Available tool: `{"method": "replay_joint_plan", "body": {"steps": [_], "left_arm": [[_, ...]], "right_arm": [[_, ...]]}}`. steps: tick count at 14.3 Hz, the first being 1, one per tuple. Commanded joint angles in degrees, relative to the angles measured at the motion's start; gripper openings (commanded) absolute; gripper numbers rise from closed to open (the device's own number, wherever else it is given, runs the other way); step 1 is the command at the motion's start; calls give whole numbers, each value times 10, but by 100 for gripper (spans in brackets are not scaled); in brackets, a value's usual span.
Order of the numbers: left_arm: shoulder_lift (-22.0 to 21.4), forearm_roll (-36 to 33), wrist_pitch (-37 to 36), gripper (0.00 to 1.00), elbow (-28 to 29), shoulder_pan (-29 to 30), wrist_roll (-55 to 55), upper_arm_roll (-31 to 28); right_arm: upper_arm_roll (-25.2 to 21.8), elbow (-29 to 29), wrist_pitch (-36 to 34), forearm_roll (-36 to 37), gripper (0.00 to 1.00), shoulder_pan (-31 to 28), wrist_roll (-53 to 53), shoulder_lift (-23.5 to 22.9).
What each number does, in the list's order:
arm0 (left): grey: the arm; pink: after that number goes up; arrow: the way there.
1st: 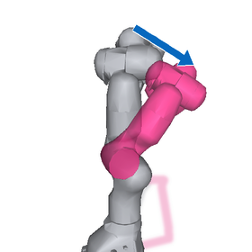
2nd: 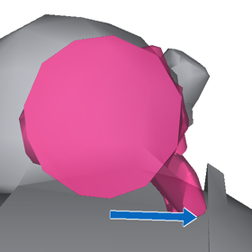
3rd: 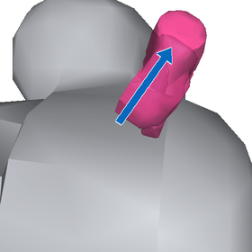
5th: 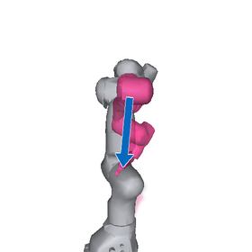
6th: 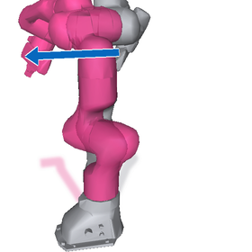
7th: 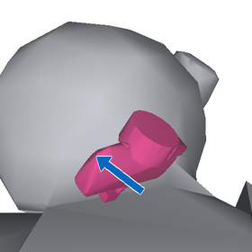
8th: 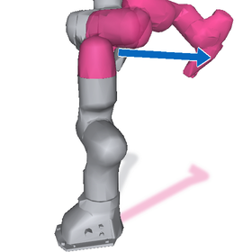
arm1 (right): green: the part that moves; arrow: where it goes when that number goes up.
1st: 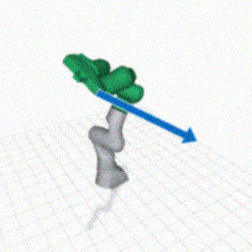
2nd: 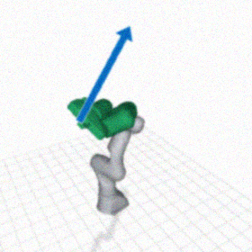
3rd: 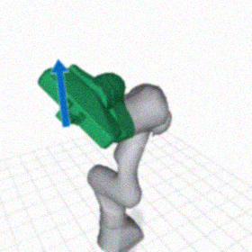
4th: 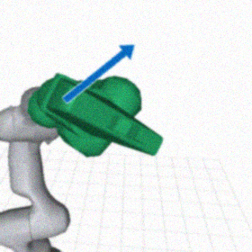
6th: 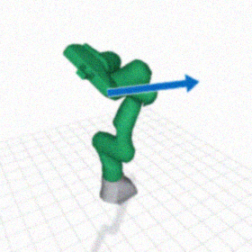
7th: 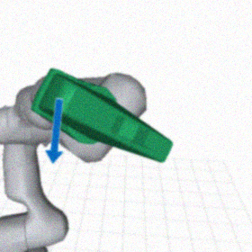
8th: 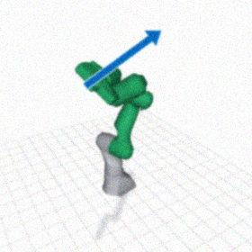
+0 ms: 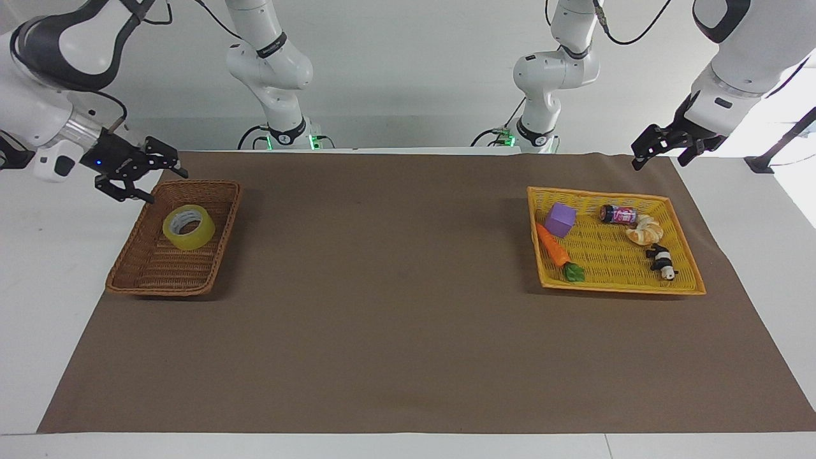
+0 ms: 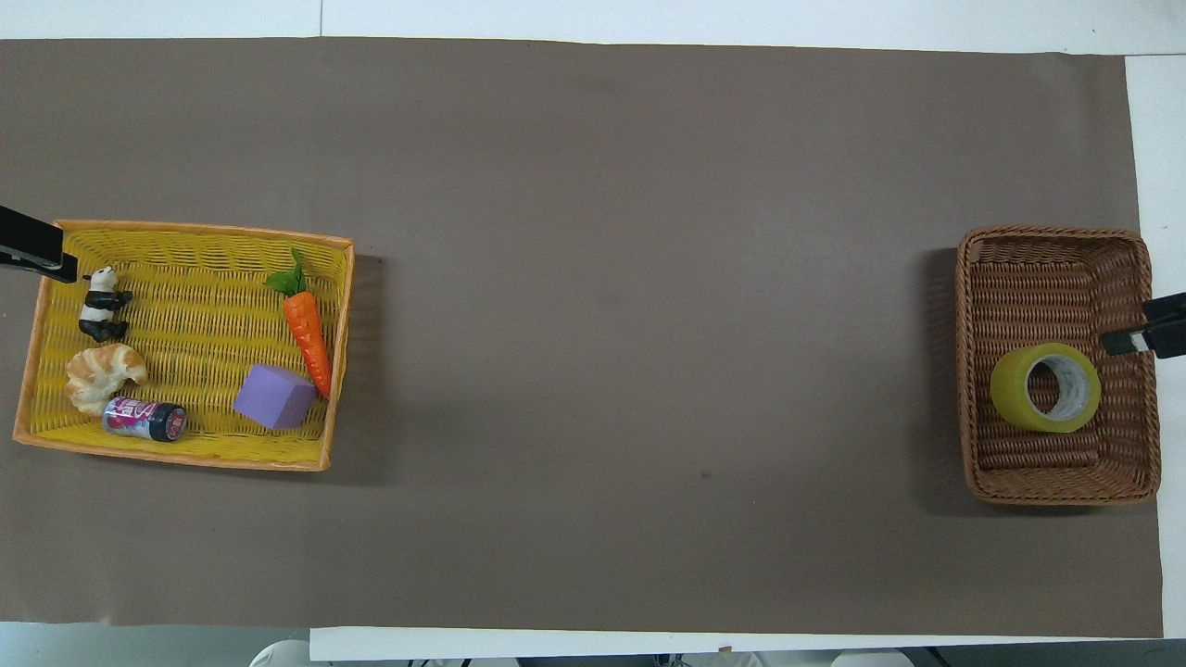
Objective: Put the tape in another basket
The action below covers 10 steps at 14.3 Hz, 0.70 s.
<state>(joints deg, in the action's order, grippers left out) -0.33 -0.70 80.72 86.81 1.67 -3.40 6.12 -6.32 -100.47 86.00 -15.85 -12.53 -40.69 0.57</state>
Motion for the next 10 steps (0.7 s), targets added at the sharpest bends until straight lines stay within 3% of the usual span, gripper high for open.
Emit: {"method": "replay_joint_plan", "body": {"steps": [1, 3, 7, 10], "left_arm": [[-12, -10, -6, 100, 13, -4, -2, -4], [-12, -10, -6, 100, 13, -3, -2, -4], [-12, -10, -5, 100, 13, -4, -2, -4], [-12, -10, -5, 100, 13, -4, -2, -4]], "right_arm": [[1, 26, 0, 54, 100, 63, 127, 21], [2, 46, -7, 69, 100, 73, 203, 22], [7, 91, -49, 188, 100, 119, 320, 10], [6, 120, -55, 177, 100, 113, 324, -3]]}}
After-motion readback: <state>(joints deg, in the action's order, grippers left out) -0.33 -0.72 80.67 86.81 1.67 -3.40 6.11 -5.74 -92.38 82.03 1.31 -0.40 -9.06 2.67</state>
